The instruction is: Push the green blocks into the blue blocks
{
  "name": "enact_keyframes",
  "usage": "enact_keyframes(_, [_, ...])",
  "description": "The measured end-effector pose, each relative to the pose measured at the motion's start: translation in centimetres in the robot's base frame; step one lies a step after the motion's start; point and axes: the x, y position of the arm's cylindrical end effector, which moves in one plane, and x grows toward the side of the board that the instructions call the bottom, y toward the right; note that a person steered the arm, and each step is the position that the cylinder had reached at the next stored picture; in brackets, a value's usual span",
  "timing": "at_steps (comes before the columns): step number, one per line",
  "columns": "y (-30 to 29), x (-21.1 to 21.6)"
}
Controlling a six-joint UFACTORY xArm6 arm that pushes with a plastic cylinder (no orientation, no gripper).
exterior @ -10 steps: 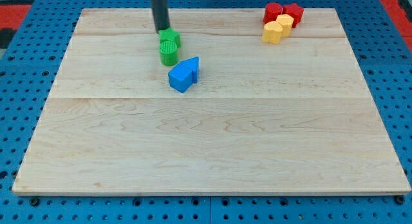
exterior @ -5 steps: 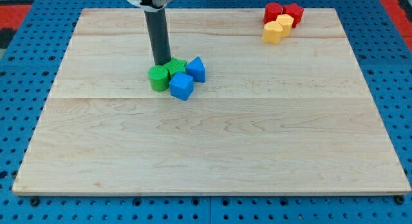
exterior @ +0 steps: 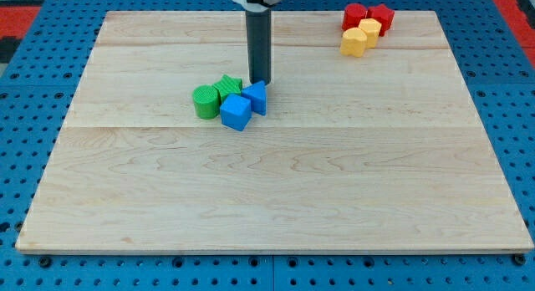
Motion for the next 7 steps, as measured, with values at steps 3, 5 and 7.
enact_keyframes(3, [8.8, -0.7])
enact_keyframes(5, [12.3, -0.7])
enact_keyframes(7, [12.3, -0.7])
